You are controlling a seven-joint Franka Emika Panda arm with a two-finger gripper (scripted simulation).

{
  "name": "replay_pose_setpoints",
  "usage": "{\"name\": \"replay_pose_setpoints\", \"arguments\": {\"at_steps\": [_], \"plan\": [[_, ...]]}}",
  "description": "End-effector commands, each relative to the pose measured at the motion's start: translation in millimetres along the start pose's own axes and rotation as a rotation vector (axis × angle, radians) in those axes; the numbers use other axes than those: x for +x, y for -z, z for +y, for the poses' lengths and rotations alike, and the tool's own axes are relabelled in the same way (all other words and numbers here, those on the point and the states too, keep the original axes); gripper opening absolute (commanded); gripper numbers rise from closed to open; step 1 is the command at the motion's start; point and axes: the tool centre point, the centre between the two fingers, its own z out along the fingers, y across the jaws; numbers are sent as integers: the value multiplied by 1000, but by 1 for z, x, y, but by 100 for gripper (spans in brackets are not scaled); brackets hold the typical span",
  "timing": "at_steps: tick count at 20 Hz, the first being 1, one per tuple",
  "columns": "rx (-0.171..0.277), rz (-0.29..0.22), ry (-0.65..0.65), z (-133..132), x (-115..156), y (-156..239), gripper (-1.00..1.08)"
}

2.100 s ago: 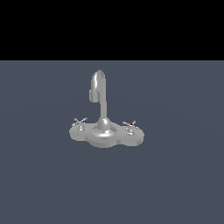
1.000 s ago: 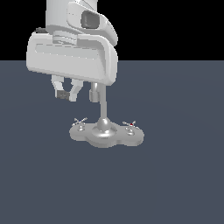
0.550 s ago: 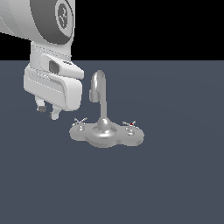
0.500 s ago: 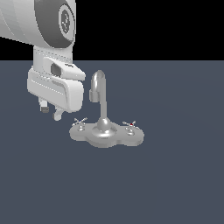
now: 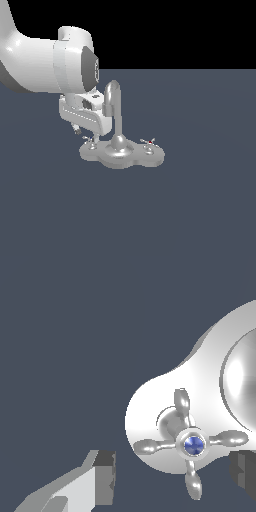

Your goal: Turn on the faucet by rotating a designated handle.

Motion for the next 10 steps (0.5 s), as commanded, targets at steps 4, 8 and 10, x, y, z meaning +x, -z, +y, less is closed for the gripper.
{"name": "replay_pose_setpoints", "arguments": {"at_steps": [4,8,10], "plan": [[-162,-60,7,109,17,-17,-81],[-277,-175,147,143,-7,-43,-84],[-300,-194,217,142,-12,-47,-80]]}}
